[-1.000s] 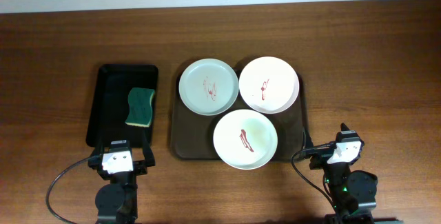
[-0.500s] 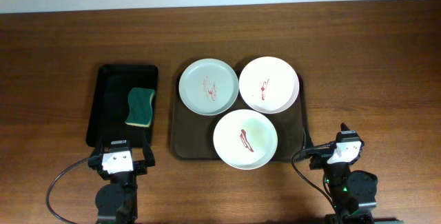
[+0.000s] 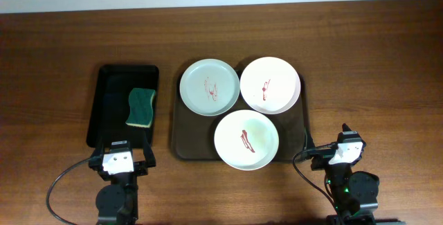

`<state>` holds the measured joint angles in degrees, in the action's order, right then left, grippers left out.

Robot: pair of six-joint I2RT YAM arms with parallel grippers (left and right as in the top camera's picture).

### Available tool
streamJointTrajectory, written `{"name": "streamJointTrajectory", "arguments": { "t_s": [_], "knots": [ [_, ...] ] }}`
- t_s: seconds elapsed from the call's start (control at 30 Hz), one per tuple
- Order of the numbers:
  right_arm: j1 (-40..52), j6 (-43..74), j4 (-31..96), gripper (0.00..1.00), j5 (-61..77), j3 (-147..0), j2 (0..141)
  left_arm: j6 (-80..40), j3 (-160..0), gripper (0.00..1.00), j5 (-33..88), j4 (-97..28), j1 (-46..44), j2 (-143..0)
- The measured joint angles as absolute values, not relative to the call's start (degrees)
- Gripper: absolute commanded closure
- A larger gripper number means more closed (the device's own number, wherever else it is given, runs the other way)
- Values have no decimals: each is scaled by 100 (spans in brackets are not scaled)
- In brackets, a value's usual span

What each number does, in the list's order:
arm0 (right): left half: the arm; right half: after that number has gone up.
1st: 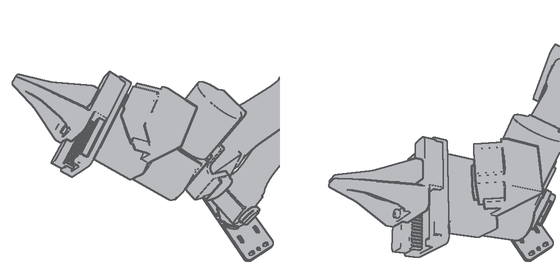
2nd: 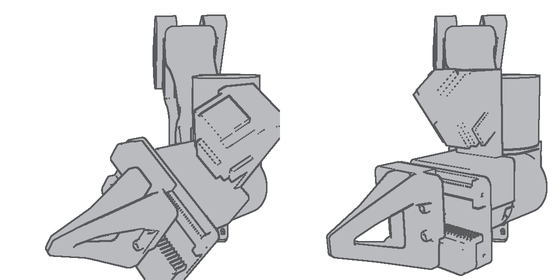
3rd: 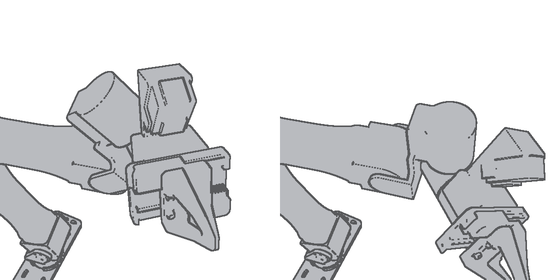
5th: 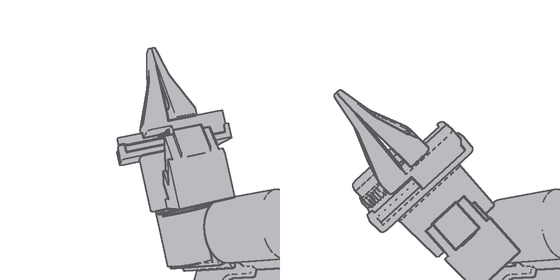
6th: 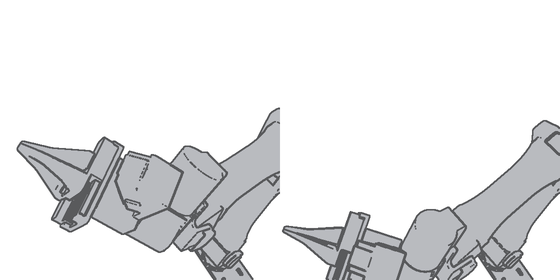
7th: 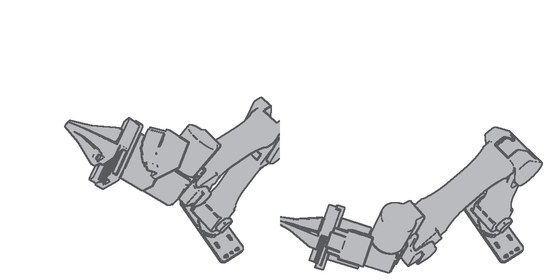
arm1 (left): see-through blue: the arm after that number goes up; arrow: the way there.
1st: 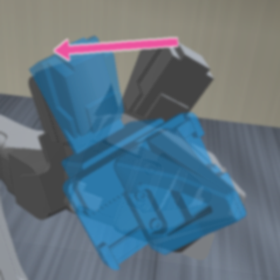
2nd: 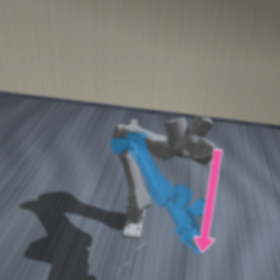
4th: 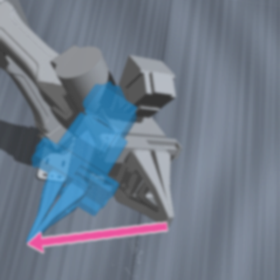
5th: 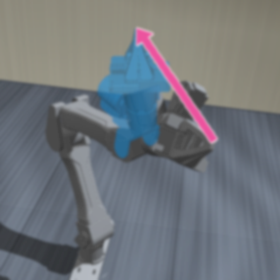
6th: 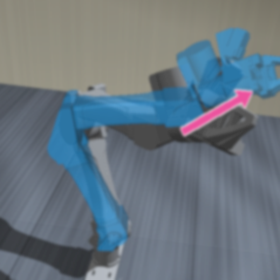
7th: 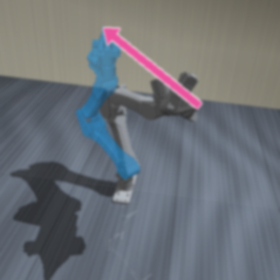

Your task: Clean dirty plates on tray and stack at the side

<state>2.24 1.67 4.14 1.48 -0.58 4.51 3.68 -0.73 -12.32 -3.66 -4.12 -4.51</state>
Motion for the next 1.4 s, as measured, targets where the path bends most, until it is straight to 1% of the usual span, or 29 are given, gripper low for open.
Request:
{"name": "streamJointTrajectory", "arguments": {
  "t_s": [0.73,1.0,1.1,1.2,1.27,1.4],
  "knots": [
    [224,167,414,1,148,-58,451,357,-73,1,-1229,-366,-412,-451],
    [224,169,410,1,152,-58,451,-23,-73,0,-1229,-375,-412,-451],
    [224,285,438,1,150,-64,454,-86,-167,0,-1219,-670,-412,-451],
    [224,399,666,1,152,-178,552,-119,-513,0,-1227,-1498,-412,-451],
    [224,440,915,1,152,-301,670,-132,-617,0,-1229,-1811,-412,-454],
    [224,460,1249,2,152,-703,1087,-134,-867,1,-1229,-2018,-412,-454]
  ]
}}
